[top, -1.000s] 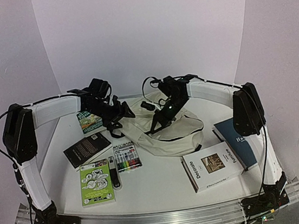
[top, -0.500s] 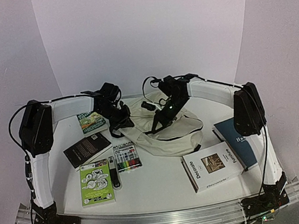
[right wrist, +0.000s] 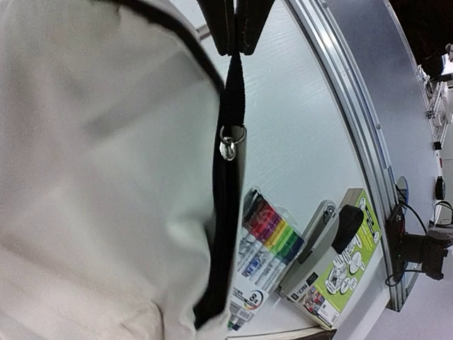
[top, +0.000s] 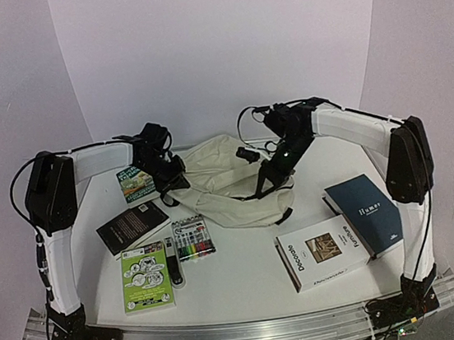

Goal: Pack the student bag
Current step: Unzip the student bag at the center of the board.

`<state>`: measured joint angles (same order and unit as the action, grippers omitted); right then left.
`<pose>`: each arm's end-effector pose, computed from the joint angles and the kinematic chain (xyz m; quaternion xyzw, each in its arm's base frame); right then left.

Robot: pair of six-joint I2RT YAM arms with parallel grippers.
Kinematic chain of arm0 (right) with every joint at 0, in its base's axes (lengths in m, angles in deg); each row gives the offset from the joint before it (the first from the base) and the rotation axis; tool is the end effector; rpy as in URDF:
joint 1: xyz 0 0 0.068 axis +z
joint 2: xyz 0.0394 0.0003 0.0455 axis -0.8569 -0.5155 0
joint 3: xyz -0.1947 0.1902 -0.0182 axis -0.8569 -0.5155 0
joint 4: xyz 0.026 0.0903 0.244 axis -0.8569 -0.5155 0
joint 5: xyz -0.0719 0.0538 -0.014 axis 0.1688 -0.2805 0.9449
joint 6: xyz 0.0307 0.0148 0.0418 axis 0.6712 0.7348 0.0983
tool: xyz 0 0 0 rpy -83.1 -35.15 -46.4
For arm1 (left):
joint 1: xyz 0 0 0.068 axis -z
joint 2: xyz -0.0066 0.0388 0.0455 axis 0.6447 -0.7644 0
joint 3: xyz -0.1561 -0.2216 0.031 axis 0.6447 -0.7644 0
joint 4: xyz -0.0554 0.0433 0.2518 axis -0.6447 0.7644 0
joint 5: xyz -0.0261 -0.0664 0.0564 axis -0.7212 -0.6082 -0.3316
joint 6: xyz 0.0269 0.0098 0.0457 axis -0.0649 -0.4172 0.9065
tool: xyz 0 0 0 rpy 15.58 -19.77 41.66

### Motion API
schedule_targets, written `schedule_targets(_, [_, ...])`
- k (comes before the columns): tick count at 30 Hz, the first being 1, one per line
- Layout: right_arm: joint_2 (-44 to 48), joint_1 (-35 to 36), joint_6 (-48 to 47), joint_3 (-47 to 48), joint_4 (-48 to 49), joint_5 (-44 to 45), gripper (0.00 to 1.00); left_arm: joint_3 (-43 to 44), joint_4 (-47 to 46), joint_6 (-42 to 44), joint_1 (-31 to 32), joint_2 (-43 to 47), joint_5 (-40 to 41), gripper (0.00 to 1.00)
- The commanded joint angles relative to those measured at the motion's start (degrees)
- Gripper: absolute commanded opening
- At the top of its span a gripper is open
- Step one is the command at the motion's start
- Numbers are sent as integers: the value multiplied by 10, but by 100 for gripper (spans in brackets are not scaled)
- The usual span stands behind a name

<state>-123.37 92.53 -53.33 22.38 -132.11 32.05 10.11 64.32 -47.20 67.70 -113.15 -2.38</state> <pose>0.3474 0.2582 0.2635 -0.4440 0.8155 0.3592 0.0942 0.4002 -0.2215 0.2082 -0.1061 0.9439 -0.2861 0.1263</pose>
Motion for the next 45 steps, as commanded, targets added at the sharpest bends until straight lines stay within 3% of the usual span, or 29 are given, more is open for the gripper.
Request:
schedule_targets(1, [74,-38,-31,-59,-46,14,0,18,1,-3,-47,1,21,0])
schedule_targets(4, [73,-45,-33,-63,-44,12,0,43,-10,24,-51,-5,-13,1])
schedule_targets(5, [67,-45,-28,-55,-41,3,0,56,-9,35,-50,-8,-33,9])
schedule_targets(9, [35,-35,-7,-5,-20,-23,0,80,1,77,-28,8,-81,55])
schedule_targets(11, [20,-32,-3,20,-18,-24,0,72,14,102,-7,31,-71,71])
schedule_targets(15, [3,-32,4,42,-17,-32,0,-8,-8,124,22,105,-75,88])
schedule_targets(18, [-2,-32,11,41,-14,-41,0,-57,-30,132,44,141,-85,94])
schedule_targets(26, [-6,-31,28,47,-1,-51,0,-39,-26,78,95,115,-114,94])
schedule_targets(33, [-2,-31,28,42,3,-44,0,-11,-3,28,101,51,-131,86])
schedule_targets(45, [25,-37,12,-3,2,-11,0,33,29,12,102,-4,-143,25])
